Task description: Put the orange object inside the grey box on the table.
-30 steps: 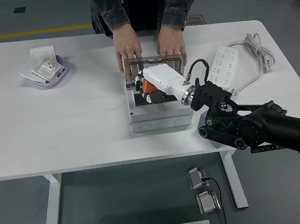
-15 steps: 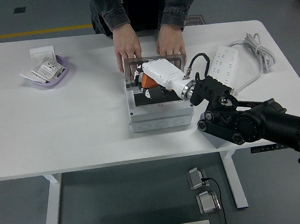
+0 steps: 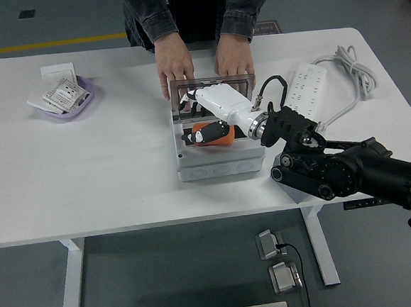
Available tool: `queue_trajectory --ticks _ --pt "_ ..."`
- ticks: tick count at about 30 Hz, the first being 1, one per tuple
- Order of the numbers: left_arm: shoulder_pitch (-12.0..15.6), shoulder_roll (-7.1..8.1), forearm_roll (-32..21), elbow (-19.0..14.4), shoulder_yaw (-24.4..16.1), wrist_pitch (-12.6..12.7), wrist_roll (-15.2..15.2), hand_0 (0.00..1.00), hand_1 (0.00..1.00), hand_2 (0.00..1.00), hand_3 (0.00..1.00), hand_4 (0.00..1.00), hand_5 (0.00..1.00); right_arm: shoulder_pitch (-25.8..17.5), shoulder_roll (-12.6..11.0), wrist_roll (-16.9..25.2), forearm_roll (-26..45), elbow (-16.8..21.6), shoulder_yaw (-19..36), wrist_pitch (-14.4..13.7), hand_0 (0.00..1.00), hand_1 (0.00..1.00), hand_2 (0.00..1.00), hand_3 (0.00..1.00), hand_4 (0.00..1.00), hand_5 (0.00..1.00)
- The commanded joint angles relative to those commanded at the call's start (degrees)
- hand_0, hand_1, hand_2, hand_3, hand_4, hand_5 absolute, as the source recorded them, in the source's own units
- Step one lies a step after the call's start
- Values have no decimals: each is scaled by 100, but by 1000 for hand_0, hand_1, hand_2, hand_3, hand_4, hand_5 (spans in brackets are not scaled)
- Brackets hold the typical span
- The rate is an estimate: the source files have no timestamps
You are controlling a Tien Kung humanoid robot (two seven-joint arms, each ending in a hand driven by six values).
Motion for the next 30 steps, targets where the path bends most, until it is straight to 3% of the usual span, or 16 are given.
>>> queue_trajectory --ticks 1,2,10,21,24,27,30 --pt "-2 0 10 -2 -7 -1 0 612 656 596 584 645 183 -5 -2 2 -2 -7 -5 1 394 466 533 689 981 559" --pt "-4 0 20 -3 -15 -1 1 611 652 594 582 642 183 -12 -5 4 -3 -15 -12 2 458 476 534 689 998 595" --pt "-3 -17 1 -2 25 -4 4 612 654 593 581 639 181 -91 -120 -65 -131 202 133 63 463 475 524 688 998 606" --pt "19 -60 -115 8 139 -4 5 611 653 593 582 632 171 -390 -912 -564 -497 1618 1224 471 470 443 513 672 998 624" --pt "23 -66 -167 12 203 -4 6 611 653 593 582 632 171 -331 -1013 -600 -438 1902 1429 524 470 443 513 672 998 624" --pt "14 -69 -198 10 248 -5 7 609 652 592 580 627 168 -134 -993 -596 -323 1775 1485 551 441 434 529 681 998 631" --pt "-6 -63 -198 5 257 -4 6 609 652 592 580 627 168 115 -866 -539 -100 1416 1387 548 441 434 529 681 998 631"
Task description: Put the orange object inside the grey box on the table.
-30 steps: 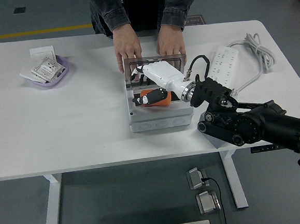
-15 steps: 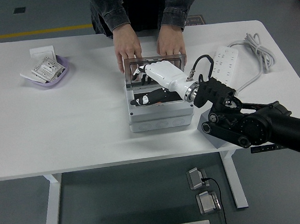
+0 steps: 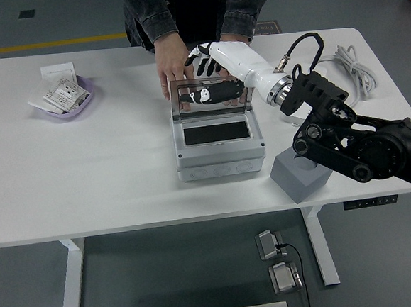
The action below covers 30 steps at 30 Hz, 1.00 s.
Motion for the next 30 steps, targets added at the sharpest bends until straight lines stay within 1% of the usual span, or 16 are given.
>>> queue_trajectory --ticks 3,9,14,18,19,20,23,27,30 --pt "-15 8 -6 -4 16 0 0 609 650 590 580 625 164 250 193 86 325 -430 -212 -29 439 433 538 685 998 639" --pt "-28 17 -9 -6 60 2 4 609 649 589 579 622 160 553 537 237 927 -1291 -635 -102 434 436 540 689 998 640" --pt "-52 22 38 -11 58 1 5 609 646 588 578 620 160 668 737 349 1405 -1960 -930 -159 435 438 542 690 995 651" --pt "-67 26 92 -18 31 3 5 609 646 588 578 620 160 653 820 413 1625 -2369 -1102 -207 435 438 542 690 995 651" --pt "-68 26 102 -19 24 3 4 609 646 588 578 620 160 637 830 421 1649 -2406 -1132 -215 435 438 542 690 995 651" --pt "-68 25 108 -19 20 3 4 609 645 587 576 619 160 618 836 427 1665 -2424 -1159 -221 461 439 546 690 989 661" --pt "-62 19 108 -18 25 3 4 609 645 587 576 619 160 530 842 437 1664 -2385 -1245 -234 461 439 546 690 989 661" --pt "-50 13 90 -11 45 4 5 609 645 587 576 619 158 400 800 439 1565 -2194 -1290 -248 475 431 545 689 987 666" --pt "-43 14 92 -7 28 7 2 609 645 587 576 619 158 304 705 420 1382 -1934 -1261 -255 475 431 545 689 987 666"
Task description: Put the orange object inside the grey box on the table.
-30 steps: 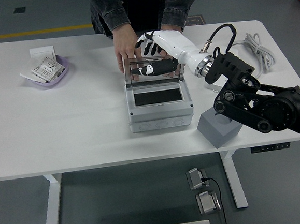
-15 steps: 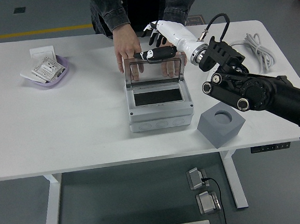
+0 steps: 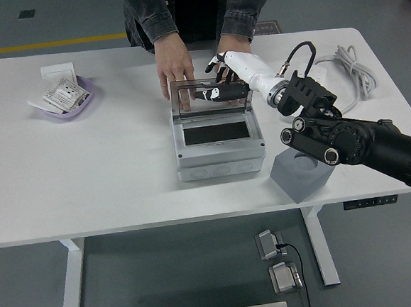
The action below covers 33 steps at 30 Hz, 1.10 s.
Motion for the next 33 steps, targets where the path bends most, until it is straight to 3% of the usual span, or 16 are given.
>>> queue_trajectory --ticks 10,16,25,33 --pt "30 -5 21 2 -45 6 -5 609 644 587 577 619 157 -177 -444 -138 -674 987 174 -2 474 427 539 688 982 668" --pt "37 -5 90 -4 -120 8 -7 610 644 587 577 618 156 -307 -637 -197 -858 1381 131 0 474 424 545 688 974 673" --pt "46 -13 147 -5 -196 14 -11 609 644 587 577 618 155 -563 -860 -221 -892 1699 15 -5 473 430 550 689 971 680" --pt "44 -26 184 -9 -230 21 -16 610 642 586 576 615 154 -692 -961 -255 -904 1760 175 3 456 439 559 695 968 683"
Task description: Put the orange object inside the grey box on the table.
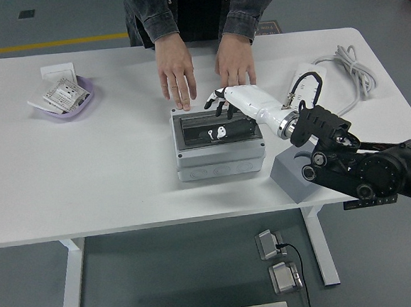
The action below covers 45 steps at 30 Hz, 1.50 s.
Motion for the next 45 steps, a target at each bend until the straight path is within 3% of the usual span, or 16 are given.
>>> queue_trajectory --ticks 7,12,15,18,22,26,31,35,40,45 --pt "4 -10 -47 8 45 2 -4 609 642 586 576 614 152 -411 -300 -140 -370 295 734 163 457 439 559 698 968 686" --pt "53 -19 -70 25 42 0 5 610 641 585 575 613 152 -1043 -625 -275 -906 853 1662 281 460 440 559 700 970 688" --pt "93 -22 184 30 -224 1 56 610 641 585 575 613 152 -1489 -706 -297 -1215 1226 2300 294 460 440 559 700 970 688" --pt "126 -20 451 31 -516 3 105 610 640 585 576 612 149 -2011 -709 -240 -1431 1632 2986 234 446 441 560 694 976 712" --pt "143 -24 428 32 -539 0 89 610 640 585 576 612 149 -2716 -614 -9 -1306 2110 3862 95 446 441 560 694 976 712" --pt "164 -28 459 32 -594 -4 92 610 639 584 574 610 150 -3395 -475 315 -1236 2305 4754 -137 445 433 558 688 980 727" --pt "208 -21 662 32 -815 -3 128 610 638 584 575 608 147 -4139 -285 794 -613 2233 5737 -293 438 429 546 679 980 736" --pt "235 -9 788 32 -941 -2 151 610 638 585 575 608 146 -4577 -178 1148 122 2128 6297 -247 439 418 534 674 980 755" --pt "246 6 847 32 -991 -2 159 610 638 585 575 608 146 -4741 -100 1349 1108 2037 6747 -57 439 418 534 674 980 755" --pt "238 15 872 32 -1012 -2 160 611 638 584 574 608 148 -4764 -90 1257 1955 2027 6834 284 451 443 562 679 994 781"
